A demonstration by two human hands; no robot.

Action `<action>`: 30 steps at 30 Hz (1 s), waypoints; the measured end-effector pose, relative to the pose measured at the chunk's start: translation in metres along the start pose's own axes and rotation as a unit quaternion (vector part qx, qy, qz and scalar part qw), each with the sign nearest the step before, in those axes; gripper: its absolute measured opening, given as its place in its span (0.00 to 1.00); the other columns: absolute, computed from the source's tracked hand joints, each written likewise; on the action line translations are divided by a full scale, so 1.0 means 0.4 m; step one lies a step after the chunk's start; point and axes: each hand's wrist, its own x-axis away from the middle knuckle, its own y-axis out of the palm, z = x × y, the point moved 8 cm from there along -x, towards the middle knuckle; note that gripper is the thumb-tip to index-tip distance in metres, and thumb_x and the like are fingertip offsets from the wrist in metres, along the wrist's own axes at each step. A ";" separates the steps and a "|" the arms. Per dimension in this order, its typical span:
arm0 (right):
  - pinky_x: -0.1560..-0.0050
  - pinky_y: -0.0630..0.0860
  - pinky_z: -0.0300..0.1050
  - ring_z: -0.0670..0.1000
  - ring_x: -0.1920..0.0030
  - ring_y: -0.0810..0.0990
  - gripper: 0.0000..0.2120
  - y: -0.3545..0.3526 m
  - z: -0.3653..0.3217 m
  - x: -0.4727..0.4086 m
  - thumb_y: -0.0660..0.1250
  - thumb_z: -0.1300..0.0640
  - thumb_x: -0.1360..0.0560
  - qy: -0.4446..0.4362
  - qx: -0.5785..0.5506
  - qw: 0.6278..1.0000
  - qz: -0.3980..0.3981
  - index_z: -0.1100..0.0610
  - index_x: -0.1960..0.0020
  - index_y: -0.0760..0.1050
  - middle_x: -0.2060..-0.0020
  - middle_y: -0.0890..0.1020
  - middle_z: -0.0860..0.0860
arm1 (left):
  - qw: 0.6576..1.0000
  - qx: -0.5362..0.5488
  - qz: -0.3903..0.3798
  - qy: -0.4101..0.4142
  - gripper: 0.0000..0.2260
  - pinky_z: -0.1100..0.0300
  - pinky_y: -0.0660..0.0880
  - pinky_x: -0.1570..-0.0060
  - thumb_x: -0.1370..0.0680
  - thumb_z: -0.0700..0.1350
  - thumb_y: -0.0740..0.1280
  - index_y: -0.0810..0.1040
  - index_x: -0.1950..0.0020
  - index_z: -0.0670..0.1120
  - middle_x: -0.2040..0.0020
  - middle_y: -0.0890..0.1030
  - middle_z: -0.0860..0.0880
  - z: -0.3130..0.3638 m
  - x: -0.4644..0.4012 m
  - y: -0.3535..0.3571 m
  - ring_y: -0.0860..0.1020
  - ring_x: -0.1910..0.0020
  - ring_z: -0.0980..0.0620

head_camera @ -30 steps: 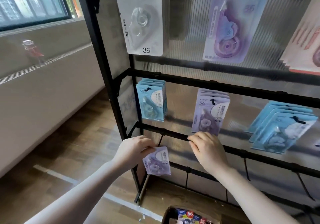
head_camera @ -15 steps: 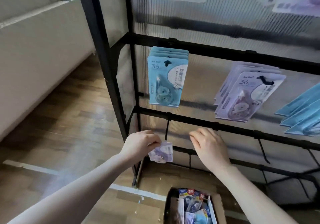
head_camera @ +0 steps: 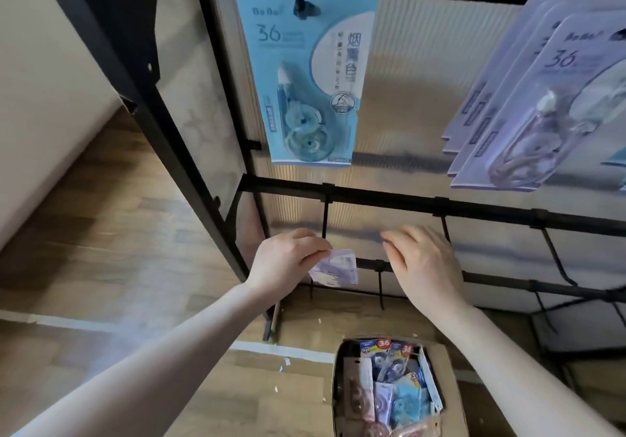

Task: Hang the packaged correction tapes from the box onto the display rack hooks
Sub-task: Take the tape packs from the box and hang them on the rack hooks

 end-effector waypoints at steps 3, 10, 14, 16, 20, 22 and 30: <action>0.58 0.77 0.47 0.56 0.58 0.80 0.06 0.014 0.016 0.013 0.70 0.63 0.28 0.016 -0.006 1.000 0.001 0.60 0.51 0.81 0.58 0.82 0.55 | 1.000 0.006 -0.002 0.018 0.13 0.63 0.73 0.70 0.23 0.49 0.59 0.83 0.53 0.47 0.57 0.82 0.51 -0.005 0.000 0.005 0.80 0.62 0.51; 0.57 0.75 0.46 0.56 0.58 0.80 0.08 0.038 0.060 0.036 0.71 0.65 0.30 0.022 0.005 1.000 -0.002 0.62 0.51 0.81 0.59 0.82 0.56 | 0.998 -0.021 -0.025 0.046 0.13 0.68 0.67 0.68 0.23 0.48 0.59 0.83 0.53 0.46 0.56 0.83 0.51 -0.035 -0.033 0.024 0.80 0.60 0.53; 0.56 0.76 0.48 0.56 0.57 0.80 0.09 0.049 0.083 0.049 0.64 0.60 0.26 0.021 0.017 1.000 -0.005 0.61 0.51 0.81 0.58 0.81 0.55 | 0.998 -0.020 -0.040 0.042 0.14 0.64 0.71 0.68 0.23 0.49 0.58 0.82 0.51 0.46 0.55 0.82 0.51 -0.063 -0.074 0.047 0.80 0.59 0.51; 0.55 0.76 0.49 0.56 0.56 0.80 0.08 0.057 0.096 0.053 0.66 0.62 0.26 0.026 0.018 0.999 -0.010 0.61 0.50 0.81 0.57 0.81 0.56 | 0.999 -0.021 -0.037 0.028 0.15 0.60 0.74 0.67 0.22 0.49 0.57 0.82 0.50 0.46 0.54 0.82 0.50 -0.074 -0.099 0.050 0.80 0.57 0.50; 0.55 0.76 0.50 0.58 0.56 0.80 0.10 0.074 0.110 0.060 0.71 0.65 0.30 0.041 0.021 0.999 -0.021 0.62 0.49 0.81 0.56 0.81 0.57 | 0.997 -0.066 -0.019 0.021 0.10 0.66 0.64 0.70 0.23 0.44 0.62 0.82 0.50 0.45 0.54 0.82 0.48 -0.080 -0.138 0.049 0.80 0.59 0.48; 0.55 0.76 0.50 0.58 0.55 0.80 0.10 0.081 0.113 0.063 0.71 0.64 0.30 0.045 0.025 0.998 -0.025 0.62 0.49 0.81 0.56 0.81 0.57 | 0.997 -0.078 -0.013 0.010 0.08 0.71 0.61 0.69 0.23 0.42 0.63 0.82 0.49 0.45 0.54 0.81 0.47 -0.083 -0.146 0.048 0.80 0.59 0.47; 0.50 0.76 0.53 0.60 0.49 0.78 0.16 0.077 0.136 0.090 0.60 0.53 0.23 0.082 0.058 0.995 -0.023 0.61 0.44 0.78 0.50 0.80 0.59 | 0.995 -0.073 0.037 -0.065 0.14 0.58 0.70 0.53 0.22 0.47 0.61 0.77 0.40 0.43 0.44 0.77 0.43 -0.091 -0.112 0.048 0.76 0.46 0.43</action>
